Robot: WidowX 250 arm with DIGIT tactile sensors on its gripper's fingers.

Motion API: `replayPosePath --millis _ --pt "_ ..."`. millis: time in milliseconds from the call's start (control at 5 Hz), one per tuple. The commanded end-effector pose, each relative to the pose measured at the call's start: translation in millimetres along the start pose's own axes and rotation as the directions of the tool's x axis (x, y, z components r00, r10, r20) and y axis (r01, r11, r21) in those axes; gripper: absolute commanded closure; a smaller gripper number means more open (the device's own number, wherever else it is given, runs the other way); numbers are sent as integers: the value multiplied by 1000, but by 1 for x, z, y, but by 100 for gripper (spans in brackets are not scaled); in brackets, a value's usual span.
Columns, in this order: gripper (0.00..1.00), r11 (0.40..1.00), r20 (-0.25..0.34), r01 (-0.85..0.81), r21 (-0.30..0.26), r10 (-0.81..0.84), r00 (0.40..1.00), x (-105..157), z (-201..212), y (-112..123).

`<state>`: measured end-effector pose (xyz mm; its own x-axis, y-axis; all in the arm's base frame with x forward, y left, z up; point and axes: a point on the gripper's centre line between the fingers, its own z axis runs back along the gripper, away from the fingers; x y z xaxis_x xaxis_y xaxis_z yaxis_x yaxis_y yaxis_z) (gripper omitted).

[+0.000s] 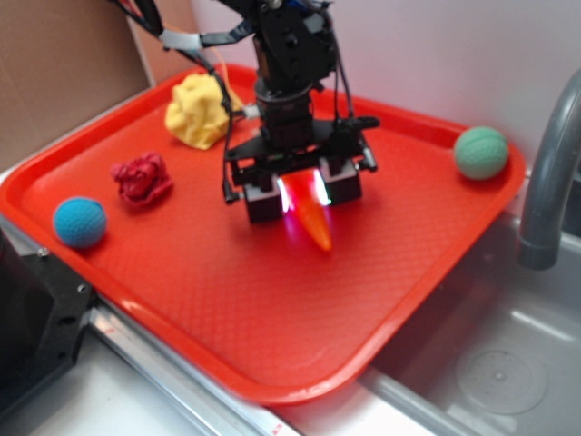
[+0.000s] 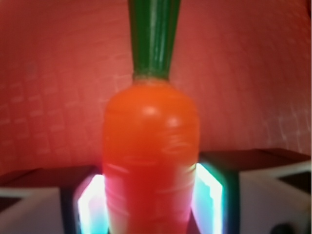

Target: Grab the carrot.

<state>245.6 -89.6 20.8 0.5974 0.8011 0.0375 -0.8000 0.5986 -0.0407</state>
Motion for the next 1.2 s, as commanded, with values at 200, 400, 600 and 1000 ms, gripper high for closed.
replayPosePath --millis 200,400,600,1000 --pt "100 798 -26 602 -23 -603 797 39 105 22" --pt "100 736 16 677 -23 -676 736 36 135 40" --pt "100 695 50 716 -58 -715 698 34 161 64" --pt "100 650 27 755 -81 -756 654 25 162 68"
